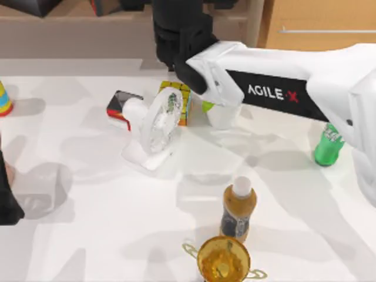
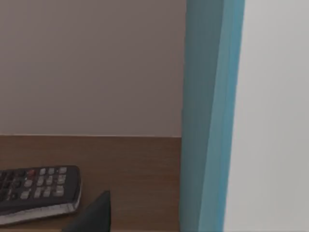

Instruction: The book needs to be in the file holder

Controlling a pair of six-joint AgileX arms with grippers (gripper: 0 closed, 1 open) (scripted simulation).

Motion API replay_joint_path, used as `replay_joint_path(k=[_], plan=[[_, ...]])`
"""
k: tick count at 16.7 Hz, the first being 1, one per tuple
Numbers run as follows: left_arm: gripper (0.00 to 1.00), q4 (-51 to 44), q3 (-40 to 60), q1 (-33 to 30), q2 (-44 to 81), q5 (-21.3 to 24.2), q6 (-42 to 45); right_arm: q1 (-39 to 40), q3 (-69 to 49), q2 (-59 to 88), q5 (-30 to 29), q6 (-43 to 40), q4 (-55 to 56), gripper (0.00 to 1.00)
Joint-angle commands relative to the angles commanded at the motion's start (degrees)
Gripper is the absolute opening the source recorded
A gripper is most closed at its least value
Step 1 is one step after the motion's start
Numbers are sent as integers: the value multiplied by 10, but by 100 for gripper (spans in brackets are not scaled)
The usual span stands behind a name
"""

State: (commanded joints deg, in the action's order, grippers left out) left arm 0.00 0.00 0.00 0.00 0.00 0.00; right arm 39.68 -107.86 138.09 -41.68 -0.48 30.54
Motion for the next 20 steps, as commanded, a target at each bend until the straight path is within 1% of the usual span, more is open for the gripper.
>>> replay_joint_path(k=[1,14,15,20], plan=[[100,0,0,0,0,0,0,0,0,0,0,0,0,100],[100,0,0,0,0,0,0,0,0,0,0,0,0,2],[100,0,0,0,0,0,0,0,0,0,0,0,0,0],[100,0,0,0,0,0,0,0,0,0,0,0,0,0]])
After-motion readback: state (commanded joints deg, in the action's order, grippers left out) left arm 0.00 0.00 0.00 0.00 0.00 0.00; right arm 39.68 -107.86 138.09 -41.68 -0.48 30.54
